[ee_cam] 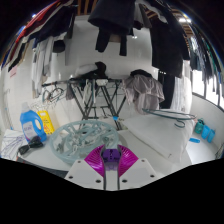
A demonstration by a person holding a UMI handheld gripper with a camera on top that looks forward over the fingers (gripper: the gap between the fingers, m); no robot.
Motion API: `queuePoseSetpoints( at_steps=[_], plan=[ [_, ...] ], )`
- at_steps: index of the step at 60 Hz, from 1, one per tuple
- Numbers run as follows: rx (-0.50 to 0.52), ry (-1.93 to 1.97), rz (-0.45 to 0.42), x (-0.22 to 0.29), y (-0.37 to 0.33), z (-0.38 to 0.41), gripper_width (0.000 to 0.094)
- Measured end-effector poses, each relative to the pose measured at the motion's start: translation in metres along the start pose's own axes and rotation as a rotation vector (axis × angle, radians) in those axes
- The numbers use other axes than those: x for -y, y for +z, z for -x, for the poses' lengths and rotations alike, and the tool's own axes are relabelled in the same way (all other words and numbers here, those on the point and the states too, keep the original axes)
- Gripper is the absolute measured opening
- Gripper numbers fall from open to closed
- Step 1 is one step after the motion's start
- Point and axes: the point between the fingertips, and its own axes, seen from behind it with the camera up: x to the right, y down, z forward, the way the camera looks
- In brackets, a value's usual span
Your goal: Unplug charger
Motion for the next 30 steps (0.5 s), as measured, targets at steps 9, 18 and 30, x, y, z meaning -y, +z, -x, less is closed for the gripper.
queuePoseSetpoints(
  at_steps=[9, 18, 30],
  plan=[
    [-0.033, -0.051, 0.128, -0.085, 0.037, -0.034, 0.0164],
    [-0.053, -0.083, 0.190, -0.117, 0.046, -0.049, 0.0465],
    [-0.071, -0.082, 0.164, -0.073, -0.029, -0.058, 0.0854]
  ],
)
